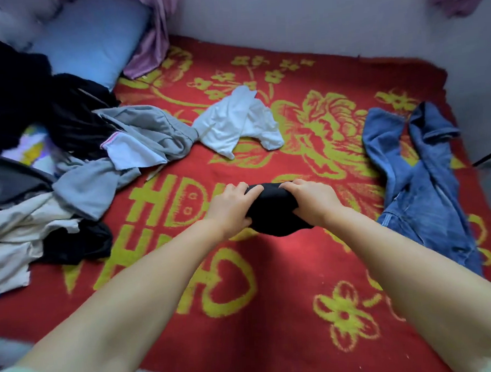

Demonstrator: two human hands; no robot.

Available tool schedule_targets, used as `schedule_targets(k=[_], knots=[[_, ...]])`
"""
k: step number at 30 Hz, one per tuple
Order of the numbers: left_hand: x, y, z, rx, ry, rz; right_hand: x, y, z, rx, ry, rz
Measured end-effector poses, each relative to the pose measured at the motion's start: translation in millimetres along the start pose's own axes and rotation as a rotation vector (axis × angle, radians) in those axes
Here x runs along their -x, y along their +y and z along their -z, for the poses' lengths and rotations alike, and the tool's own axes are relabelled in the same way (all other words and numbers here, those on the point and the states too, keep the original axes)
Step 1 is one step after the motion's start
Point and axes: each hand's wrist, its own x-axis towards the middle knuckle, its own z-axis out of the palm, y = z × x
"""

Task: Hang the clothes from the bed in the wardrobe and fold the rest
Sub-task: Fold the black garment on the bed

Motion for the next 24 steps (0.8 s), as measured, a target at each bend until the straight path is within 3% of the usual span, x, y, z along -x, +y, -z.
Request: schedule_targets(k=[9, 15, 24], knots=[[114.5, -51.1, 65.0, -0.018, 0.031, 0.112, 28.6, -108.4, 69.3, 0.076, -0.012, 0.208], [245.8, -70.7, 68.9, 0.025, 0.030, 0.377, 52.8, -206.3, 79.0, 0.165, -0.019, 0.544], [476.4, -39.1, 24.4, 0.236, 0.022, 0.859, 148.4, -379.4, 40.1, 0.266, -0.117, 1.079]])
